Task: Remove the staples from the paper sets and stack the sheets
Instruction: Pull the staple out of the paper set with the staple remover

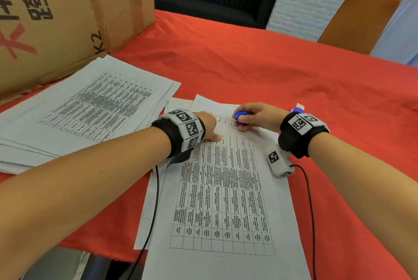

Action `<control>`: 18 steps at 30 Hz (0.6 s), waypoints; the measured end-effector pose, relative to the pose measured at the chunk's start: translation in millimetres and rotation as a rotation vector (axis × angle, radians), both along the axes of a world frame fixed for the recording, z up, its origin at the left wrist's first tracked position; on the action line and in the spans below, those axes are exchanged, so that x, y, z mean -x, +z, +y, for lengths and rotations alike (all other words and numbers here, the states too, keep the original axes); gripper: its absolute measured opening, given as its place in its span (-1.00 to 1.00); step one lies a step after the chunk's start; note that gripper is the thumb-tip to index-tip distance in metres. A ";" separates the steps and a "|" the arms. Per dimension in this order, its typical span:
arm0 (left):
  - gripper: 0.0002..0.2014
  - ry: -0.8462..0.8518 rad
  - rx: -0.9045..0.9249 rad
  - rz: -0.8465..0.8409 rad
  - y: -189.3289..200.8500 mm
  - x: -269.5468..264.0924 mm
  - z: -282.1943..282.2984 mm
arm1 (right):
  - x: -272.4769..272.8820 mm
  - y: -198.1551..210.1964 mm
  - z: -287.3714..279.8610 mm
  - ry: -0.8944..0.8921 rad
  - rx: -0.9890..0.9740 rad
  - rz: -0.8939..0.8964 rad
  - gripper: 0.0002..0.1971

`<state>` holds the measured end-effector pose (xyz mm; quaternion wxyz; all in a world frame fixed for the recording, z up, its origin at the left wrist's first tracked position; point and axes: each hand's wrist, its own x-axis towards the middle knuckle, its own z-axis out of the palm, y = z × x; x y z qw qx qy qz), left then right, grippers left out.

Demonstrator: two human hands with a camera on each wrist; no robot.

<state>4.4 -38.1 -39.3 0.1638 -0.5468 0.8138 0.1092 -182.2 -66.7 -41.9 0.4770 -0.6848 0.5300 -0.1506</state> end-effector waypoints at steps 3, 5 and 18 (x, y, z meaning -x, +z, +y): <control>-0.45 0.195 -0.066 0.218 -0.3 -6.9 -3.0 | 0.7 9.3 7.6 -0.009 0.065 0.005 -0.83; -0.48 0.455 -0.333 0.653 0.0 -10.0 -6.9 | -6.5 24.1 15.6 0.028 0.145 -0.009 -0.84; -0.68 1.023 -0.739 1.795 2.3 33.8 16.7 | -49.2 53.9 49.9 0.356 0.649 0.806 -0.74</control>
